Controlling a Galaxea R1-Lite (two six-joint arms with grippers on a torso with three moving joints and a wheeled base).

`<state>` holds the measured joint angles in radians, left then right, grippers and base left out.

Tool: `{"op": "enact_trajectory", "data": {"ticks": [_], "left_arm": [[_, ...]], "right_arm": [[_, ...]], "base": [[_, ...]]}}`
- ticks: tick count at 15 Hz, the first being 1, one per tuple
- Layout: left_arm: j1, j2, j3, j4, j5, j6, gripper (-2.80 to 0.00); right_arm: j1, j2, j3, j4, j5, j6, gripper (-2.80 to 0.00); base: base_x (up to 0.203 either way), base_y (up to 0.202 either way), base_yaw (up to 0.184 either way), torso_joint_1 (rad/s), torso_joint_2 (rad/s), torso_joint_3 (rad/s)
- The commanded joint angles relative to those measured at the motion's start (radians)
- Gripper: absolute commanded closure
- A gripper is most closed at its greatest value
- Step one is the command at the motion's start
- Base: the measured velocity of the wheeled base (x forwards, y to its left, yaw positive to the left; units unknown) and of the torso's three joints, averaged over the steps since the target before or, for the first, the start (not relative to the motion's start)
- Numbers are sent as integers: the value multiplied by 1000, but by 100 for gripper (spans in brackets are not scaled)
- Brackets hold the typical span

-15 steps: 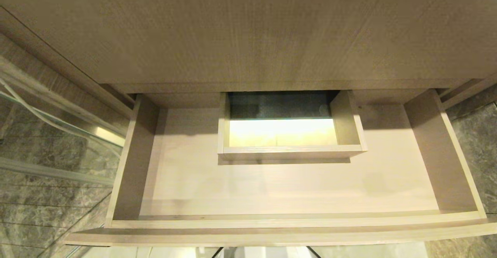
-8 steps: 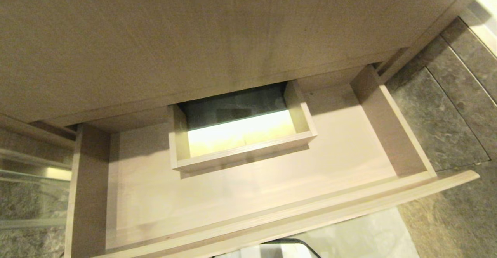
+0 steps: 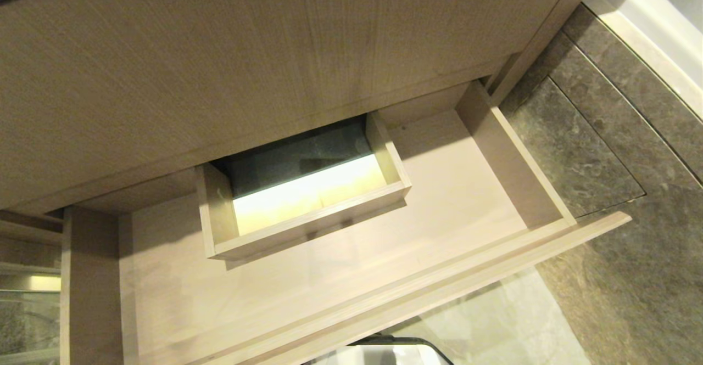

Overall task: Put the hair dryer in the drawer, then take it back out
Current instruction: Pick up the hairdryer

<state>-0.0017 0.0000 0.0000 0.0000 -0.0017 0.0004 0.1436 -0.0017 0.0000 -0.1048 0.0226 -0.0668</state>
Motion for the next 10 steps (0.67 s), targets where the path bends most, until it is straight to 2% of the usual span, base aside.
{"op": "enact_trajectory", "data": {"ticks": [1, 7, 10], "left_arm": [[0, 0, 2, 0, 0, 0, 0], [0, 0, 2, 0, 0, 0, 0], [0, 0, 2, 0, 0, 0, 0]], "right_arm": [[1, -38, 40, -1, -4, 4, 0], [1, -38, 40, -1, -9, -2, 0], [1, -38, 40, -1, -7, -2, 0]], "base": [[0, 0, 0, 0, 0, 0], [1, 1, 8, 0, 0, 0], [2, -5, 135, 0, 2, 1]]}}
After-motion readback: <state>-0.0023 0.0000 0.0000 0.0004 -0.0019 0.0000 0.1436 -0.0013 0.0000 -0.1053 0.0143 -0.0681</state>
